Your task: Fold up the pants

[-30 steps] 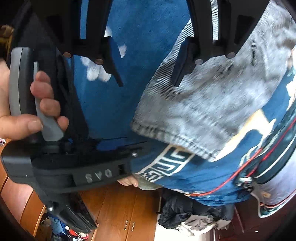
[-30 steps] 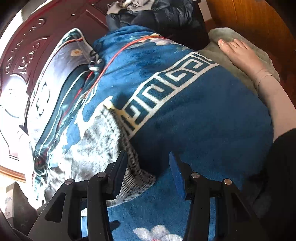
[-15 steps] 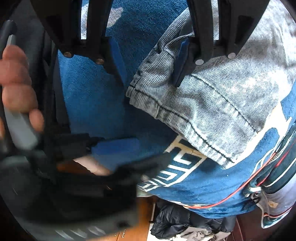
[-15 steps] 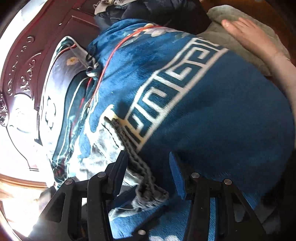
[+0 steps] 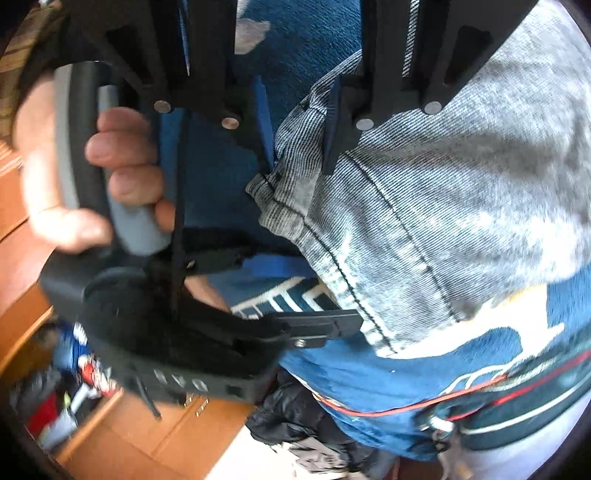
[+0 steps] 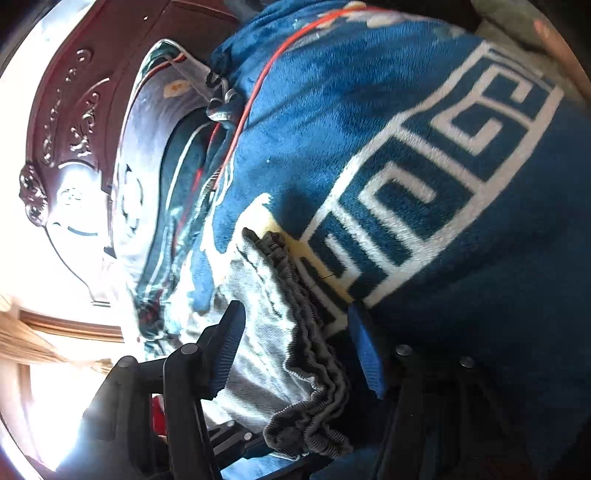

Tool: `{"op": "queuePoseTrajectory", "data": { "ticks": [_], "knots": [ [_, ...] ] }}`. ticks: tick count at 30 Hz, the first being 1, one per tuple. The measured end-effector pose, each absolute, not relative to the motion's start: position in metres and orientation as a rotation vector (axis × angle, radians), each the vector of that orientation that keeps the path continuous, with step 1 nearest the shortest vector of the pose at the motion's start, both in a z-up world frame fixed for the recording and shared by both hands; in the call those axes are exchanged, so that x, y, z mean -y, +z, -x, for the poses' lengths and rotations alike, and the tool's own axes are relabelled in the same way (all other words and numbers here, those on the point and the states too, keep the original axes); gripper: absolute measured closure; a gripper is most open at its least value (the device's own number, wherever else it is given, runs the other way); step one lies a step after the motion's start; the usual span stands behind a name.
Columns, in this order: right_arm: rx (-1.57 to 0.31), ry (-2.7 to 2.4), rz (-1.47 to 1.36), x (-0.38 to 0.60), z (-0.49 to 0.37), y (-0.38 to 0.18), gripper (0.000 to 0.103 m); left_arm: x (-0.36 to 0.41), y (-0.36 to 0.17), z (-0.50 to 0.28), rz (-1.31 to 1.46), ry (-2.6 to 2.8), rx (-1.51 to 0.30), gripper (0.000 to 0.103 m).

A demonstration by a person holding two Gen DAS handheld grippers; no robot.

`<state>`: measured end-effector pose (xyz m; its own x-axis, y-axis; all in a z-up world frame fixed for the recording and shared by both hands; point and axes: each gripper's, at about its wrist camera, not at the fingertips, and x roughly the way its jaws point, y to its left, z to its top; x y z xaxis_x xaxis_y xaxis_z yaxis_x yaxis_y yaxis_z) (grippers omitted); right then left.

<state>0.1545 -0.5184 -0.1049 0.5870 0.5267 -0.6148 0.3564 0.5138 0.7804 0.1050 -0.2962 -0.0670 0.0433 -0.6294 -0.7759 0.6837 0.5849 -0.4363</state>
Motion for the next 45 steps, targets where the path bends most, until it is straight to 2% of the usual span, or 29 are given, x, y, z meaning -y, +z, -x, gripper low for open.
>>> {"op": "queuePoseTrajectory", "data": {
  "ticks": [6,7,11,13,22,26,33,39,45],
  "knots": [
    [-1.011,0.149,-1.103,0.514,-0.151,-0.108,0.054,0.276,-0.059,-0.115,0.051,-1.030,-1.157,0.076],
    [-1.012,0.146,-1.100,0.513,-0.151,-0.108,0.058,0.275,-0.057,-0.114,0.057,-1.032,-1.155,0.076],
    [-1.058,0.136,-1.057,0.505,-0.151,-0.110,0.082,0.269,-0.053,-0.115,0.089,-1.034,-1.152,0.076],
    [-1.046,0.110,-1.055,0.506,-0.149,-0.107,0.086,0.277,-0.049,-0.117,0.102,-1.034,-1.145,0.076],
    [-0.891,0.121,-0.934,0.480,-0.139,-0.046,0.088,0.258,-0.013,-0.108,0.172,-1.048,-1.055,0.076],
    [-0.871,0.147,-0.872,0.456,-0.149,-0.018,0.088,0.237,0.005,-0.108,0.192,-1.038,-1.004,0.076],
    [-0.885,0.240,-0.710,0.387,-0.182,0.026,0.089,0.181,0.020,-0.110,0.265,-0.981,-0.946,0.082],
    [-0.941,0.323,-0.606,0.316,-0.204,0.028,0.089,0.129,0.014,-0.115,0.332,-0.901,-0.932,0.083],
    [-1.032,0.392,-0.530,0.249,-0.224,0.002,0.089,0.078,-0.020,-0.118,0.387,-0.805,-0.971,0.083]
  ]
}}
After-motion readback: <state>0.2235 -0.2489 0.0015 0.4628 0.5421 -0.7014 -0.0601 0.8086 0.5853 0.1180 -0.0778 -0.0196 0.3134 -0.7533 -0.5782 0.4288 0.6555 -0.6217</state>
